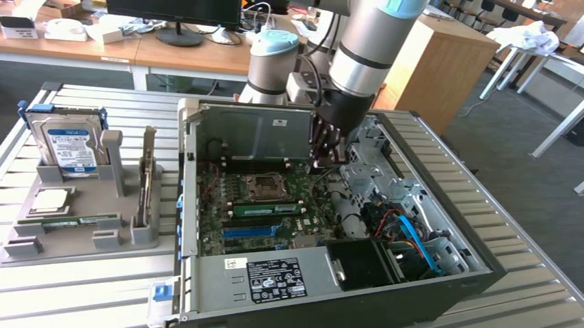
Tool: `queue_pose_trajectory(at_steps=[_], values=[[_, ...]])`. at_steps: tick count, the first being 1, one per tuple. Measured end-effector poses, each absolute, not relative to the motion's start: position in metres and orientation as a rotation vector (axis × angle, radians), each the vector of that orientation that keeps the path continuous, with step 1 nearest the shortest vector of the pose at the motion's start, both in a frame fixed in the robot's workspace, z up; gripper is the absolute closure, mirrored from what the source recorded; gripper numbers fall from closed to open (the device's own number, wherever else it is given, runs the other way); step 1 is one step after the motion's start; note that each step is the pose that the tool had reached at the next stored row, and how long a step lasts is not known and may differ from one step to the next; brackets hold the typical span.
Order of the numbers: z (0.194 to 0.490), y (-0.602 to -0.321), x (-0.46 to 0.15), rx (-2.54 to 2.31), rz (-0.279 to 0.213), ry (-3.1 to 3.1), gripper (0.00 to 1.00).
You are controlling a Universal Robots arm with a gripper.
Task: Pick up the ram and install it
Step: 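Press down the ram until it locks into place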
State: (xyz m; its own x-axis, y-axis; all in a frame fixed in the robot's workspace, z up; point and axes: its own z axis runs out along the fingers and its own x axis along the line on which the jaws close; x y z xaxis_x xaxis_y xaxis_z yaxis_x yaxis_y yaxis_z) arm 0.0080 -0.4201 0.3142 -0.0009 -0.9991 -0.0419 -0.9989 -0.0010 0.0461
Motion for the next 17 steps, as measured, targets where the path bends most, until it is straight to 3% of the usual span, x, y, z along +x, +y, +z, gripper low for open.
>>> queue_pose_trajectory(at_steps=[17], values=[[0.298,-0.42,0.008,2.219,-0.097,-2.219,0.9]])
